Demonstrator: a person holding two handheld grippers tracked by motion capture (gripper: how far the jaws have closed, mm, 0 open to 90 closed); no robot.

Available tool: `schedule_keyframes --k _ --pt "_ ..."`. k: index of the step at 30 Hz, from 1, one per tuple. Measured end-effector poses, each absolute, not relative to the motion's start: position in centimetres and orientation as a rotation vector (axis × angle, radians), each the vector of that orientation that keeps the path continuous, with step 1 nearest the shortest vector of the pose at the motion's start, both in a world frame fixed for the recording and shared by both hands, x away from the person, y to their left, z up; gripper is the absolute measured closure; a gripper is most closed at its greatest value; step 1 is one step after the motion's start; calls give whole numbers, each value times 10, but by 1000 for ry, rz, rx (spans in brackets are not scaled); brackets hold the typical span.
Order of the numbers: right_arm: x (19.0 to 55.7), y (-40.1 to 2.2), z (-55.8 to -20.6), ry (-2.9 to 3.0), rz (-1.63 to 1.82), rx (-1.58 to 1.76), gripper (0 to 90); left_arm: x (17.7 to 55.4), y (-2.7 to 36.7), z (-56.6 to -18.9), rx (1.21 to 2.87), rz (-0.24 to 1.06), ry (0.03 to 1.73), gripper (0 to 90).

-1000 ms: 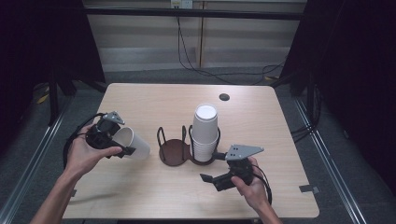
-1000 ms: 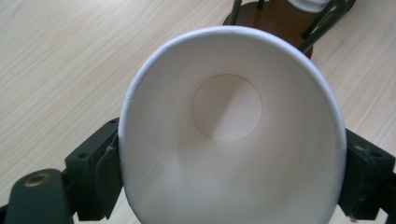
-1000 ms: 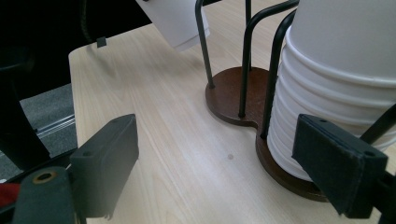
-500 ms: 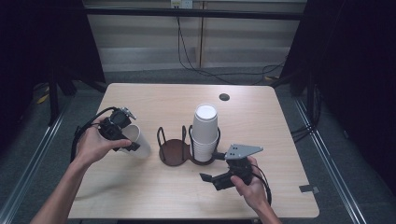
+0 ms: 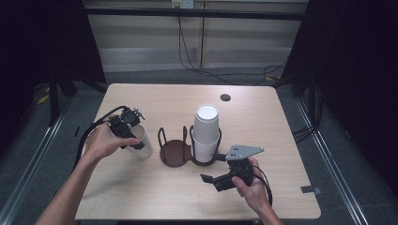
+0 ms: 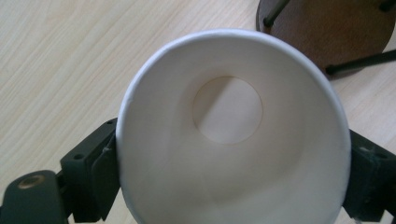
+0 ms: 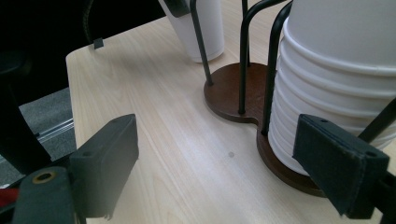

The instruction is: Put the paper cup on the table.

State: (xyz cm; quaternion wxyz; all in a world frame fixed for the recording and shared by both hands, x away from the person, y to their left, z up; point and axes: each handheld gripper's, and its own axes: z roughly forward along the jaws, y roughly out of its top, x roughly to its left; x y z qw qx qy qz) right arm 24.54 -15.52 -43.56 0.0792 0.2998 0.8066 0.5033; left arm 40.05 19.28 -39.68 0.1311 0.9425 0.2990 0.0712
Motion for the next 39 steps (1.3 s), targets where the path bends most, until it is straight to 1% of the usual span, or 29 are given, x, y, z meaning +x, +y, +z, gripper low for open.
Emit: schedule_keyframes --k 4,9,12,16,21,25,29,31,39 --pt "245 -155 -436 2415 1501 897 139 403 188 -399 2732 228 875 86" --pt "245 -157 -436 2416 1506 904 139 409 188 -403 2727 218 888 70" --pt "246 -158 -437 2419 1504 910 139 407 183 -406 2749 259 869 64" --pt "246 -158 -439 2424 1498 919 139 408 181 -411 2740 266 868 63" --pt "245 -157 -438 2426 1494 913 139 406 179 -415 2775 282 843 66" --pt "246 -157 -439 2426 1509 919 139 406 178 -420 2786 224 818 64" --pt "246 -158 -439 2419 1509 924 139 407 184 -424 2750 176 815 73" --pt "246 -158 -439 2419 1509 926 139 406 186 -425 2748 178 798 67" --pt "247 -157 -440 2429 1508 927 139 401 199 -429 2710 180 825 66"
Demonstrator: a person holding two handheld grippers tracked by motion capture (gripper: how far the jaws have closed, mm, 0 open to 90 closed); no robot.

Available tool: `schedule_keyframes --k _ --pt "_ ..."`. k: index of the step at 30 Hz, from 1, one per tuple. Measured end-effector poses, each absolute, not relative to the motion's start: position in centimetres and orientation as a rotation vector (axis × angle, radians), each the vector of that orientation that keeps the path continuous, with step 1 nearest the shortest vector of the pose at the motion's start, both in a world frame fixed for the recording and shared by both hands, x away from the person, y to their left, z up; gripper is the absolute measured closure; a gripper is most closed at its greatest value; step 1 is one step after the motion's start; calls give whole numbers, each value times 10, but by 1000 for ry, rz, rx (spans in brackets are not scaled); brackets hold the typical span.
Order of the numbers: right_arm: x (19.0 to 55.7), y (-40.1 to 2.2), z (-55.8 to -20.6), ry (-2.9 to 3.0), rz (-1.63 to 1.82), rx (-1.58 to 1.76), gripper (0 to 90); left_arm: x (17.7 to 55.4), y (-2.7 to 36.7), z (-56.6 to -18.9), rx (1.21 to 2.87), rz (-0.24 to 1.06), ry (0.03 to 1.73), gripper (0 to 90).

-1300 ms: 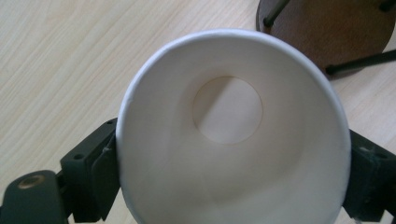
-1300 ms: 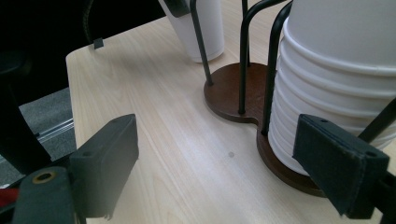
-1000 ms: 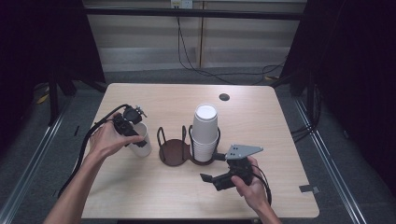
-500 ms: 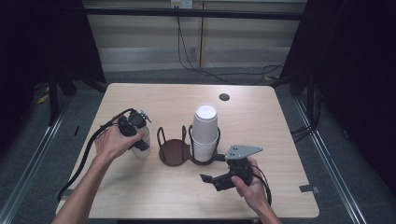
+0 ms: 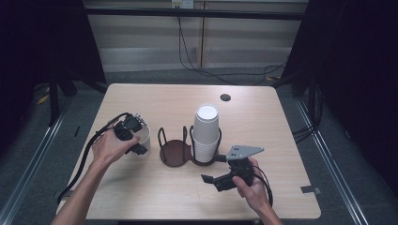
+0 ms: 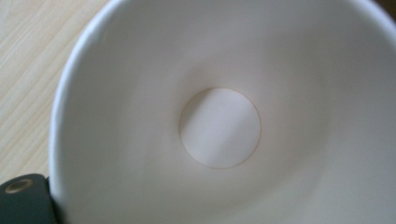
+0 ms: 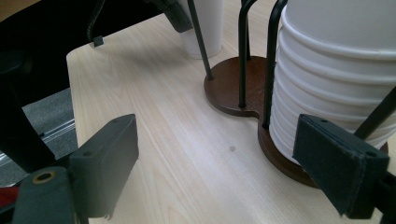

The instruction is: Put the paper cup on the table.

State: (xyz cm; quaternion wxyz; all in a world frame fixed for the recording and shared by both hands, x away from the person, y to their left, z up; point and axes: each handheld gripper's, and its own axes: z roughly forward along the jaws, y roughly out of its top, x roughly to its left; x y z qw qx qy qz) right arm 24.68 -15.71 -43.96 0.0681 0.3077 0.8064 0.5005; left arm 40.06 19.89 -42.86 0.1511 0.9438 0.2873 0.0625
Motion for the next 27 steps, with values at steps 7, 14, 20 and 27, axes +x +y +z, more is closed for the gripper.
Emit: schedule_keyframes --k 7,14,20,27 --pt "247 -158 -440 2427 1503 934 139 393 207 -431 2682 159 835 126" --pt "248 -159 -439 2417 1505 938 139 387 218 -430 2639 152 845 157" --pt "247 -160 -439 2411 1502 942 139 381 228 -429 2606 165 853 157" --pt "248 -161 -439 2406 1498 945 139 376 240 -429 2512 142 855 159"
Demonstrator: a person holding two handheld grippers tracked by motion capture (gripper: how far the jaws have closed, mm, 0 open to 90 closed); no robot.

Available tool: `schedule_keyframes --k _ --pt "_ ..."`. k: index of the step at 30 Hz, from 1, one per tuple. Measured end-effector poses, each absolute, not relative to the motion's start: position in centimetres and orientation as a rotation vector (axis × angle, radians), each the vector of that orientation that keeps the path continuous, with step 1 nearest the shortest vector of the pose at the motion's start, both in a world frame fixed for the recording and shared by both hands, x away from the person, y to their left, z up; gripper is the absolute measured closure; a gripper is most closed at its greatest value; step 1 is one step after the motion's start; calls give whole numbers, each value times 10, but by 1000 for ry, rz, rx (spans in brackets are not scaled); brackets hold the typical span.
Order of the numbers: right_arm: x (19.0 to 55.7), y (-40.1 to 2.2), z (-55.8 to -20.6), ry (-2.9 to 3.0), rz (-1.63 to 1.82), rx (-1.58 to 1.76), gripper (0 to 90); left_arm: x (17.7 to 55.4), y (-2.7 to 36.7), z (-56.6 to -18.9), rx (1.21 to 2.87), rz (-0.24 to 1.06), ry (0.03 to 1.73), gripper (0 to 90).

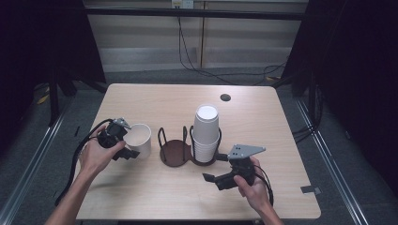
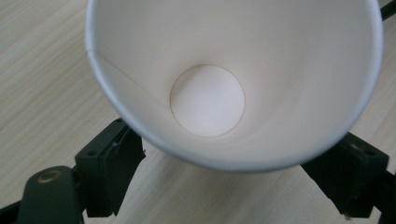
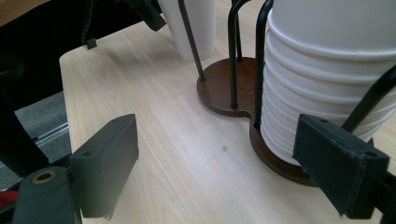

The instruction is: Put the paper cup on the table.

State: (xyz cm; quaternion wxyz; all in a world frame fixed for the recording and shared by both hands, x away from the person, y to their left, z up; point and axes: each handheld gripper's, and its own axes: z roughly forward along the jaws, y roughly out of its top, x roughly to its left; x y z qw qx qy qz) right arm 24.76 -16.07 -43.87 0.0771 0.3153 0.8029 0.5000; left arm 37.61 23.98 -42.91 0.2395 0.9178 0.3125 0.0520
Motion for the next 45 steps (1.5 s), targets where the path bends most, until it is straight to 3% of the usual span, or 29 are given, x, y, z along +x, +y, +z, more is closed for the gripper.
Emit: schedule_keyframes --k 2,13,21,37,45 --pt "247 -161 -439 2400 1496 951 139 372 242 -429 2525 199 862 159" --pt "248 -163 -439 2394 1495 964 139 358 252 -433 2366 112 872 163" --pt "248 -164 -440 2392 1488 967 139 341 258 -430 2368 169 826 169" --pt "246 -170 -438 2292 1486 1005 140 294 255 -428 2191 263 711 174" --pt "244 -169 -438 2295 1485 1004 140 275 256 -429 2011 229 687 198"
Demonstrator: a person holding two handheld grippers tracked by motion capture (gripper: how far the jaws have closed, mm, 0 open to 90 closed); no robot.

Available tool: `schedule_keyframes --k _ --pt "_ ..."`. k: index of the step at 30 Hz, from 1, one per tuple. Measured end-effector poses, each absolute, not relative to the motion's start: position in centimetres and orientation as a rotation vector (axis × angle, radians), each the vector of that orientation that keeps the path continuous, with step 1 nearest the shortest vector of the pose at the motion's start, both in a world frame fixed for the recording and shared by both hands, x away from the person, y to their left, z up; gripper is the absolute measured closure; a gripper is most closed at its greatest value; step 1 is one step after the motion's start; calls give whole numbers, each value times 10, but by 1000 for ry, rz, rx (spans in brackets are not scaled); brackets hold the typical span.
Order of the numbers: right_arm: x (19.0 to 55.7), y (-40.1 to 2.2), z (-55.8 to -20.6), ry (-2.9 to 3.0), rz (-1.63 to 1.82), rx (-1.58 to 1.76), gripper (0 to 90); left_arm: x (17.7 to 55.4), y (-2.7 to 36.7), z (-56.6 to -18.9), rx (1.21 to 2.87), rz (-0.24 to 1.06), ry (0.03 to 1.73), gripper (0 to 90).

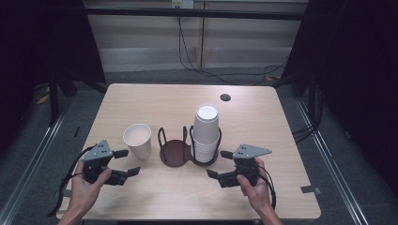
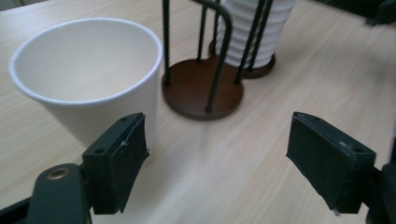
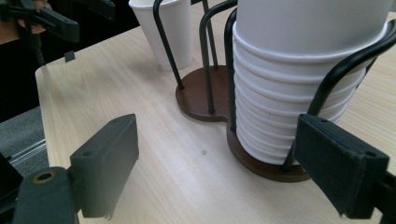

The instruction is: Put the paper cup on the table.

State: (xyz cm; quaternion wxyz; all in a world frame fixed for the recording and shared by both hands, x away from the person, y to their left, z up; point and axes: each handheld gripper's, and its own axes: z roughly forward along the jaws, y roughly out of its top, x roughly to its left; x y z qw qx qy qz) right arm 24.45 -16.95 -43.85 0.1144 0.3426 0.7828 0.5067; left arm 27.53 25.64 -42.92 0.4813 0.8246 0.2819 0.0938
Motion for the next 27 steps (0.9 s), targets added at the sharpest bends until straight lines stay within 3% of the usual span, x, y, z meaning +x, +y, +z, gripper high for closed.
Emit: schedule_keyframes --k 4,8,11,14,27 --pt "243 -169 -438 2293 1488 1000 140 264 250 -431 1985 312 675 194" --pt "243 -169 -439 2294 1488 1001 140 255 242 -436 1881 239 676 187" --pt "242 -168 -439 2297 1490 998 140 249 235 -434 1838 303 641 188" --pt "240 -166 -439 2304 1491 993 140 248 226 -437 1805 270 665 187" --pt "227 -159 -438 2336 1456 928 139 237 171 -463 1885 229 565 187"
